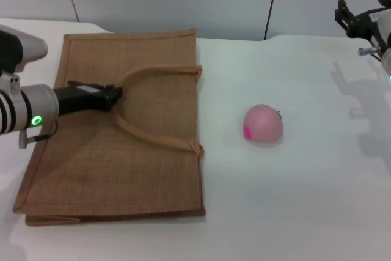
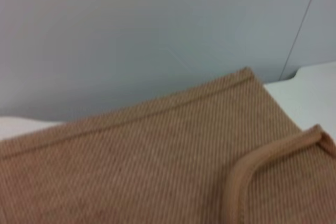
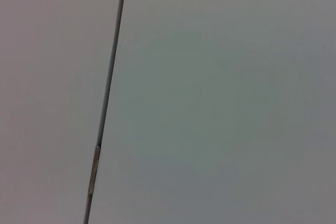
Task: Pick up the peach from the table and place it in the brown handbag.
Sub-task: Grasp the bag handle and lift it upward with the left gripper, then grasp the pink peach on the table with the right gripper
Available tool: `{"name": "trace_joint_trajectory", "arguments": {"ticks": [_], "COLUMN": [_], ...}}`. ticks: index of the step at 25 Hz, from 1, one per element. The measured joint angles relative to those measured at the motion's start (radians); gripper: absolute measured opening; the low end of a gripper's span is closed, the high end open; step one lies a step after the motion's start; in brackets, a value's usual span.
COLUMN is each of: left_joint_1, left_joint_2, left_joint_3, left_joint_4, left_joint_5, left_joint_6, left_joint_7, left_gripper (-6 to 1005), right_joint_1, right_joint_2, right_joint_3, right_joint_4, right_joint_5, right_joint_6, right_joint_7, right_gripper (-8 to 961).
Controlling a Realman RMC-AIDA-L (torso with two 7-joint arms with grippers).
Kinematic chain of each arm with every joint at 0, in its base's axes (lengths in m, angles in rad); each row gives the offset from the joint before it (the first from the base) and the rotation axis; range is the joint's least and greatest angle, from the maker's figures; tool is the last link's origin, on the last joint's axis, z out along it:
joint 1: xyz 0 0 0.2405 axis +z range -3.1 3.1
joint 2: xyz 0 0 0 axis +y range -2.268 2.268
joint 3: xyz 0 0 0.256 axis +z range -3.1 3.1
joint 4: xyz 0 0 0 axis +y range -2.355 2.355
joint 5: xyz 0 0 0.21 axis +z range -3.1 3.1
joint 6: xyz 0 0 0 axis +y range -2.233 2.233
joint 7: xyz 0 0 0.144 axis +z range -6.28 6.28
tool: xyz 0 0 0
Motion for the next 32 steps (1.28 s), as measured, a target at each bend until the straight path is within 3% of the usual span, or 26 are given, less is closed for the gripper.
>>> {"name": "trace_joint_trajectory", "arguments": {"ticks": [6,10,13,20,27,32], "left_joint_1": [0.003,0.057,0.102,0.117,0.096,0.066], "left_joint_2": [-0.001,0.0,-0.003,-0.003,-0.003,-0.004], "left_joint_3": [0.003,-0.001,-0.004,-0.004,-0.056,-0.063], "left_joint_4": [0.133,0.308,0.5,0.744,0.909,0.961], "left_joint_5": [0.005,0.036,0.106,0.222,0.291,0.308], "left_joint_6": [-0.06,-0.146,-0.208,-0.316,-0.423,-0.457], "left_joint_7": [-0.038,-0.117,-0.224,-0.364,-0.438,-0.461], "left_gripper": [127,125,124,122,122,122], "right_joint_1": [0.002,0.002,-0.001,-0.072,-0.135,-0.186], "right_joint_2": [0.0,0.0,-0.001,-0.003,-0.036,-0.081], "right_joint_3": [-0.01,-0.025,-0.026,-0.041,-0.018,0.024], "right_joint_4": [0.0,-0.015,-0.052,-0.199,-0.409,-0.588], "right_joint_5": [-0.01,-0.036,-0.062,-0.215,-0.293,-0.34], "right_joint_6": [0.022,0.039,0.101,0.201,0.367,0.508], "right_joint_7": [-0.006,-0.008,-0.008,-0.008,-0.01,-0.017], "right_gripper": [815,816,816,817,818,819]}}
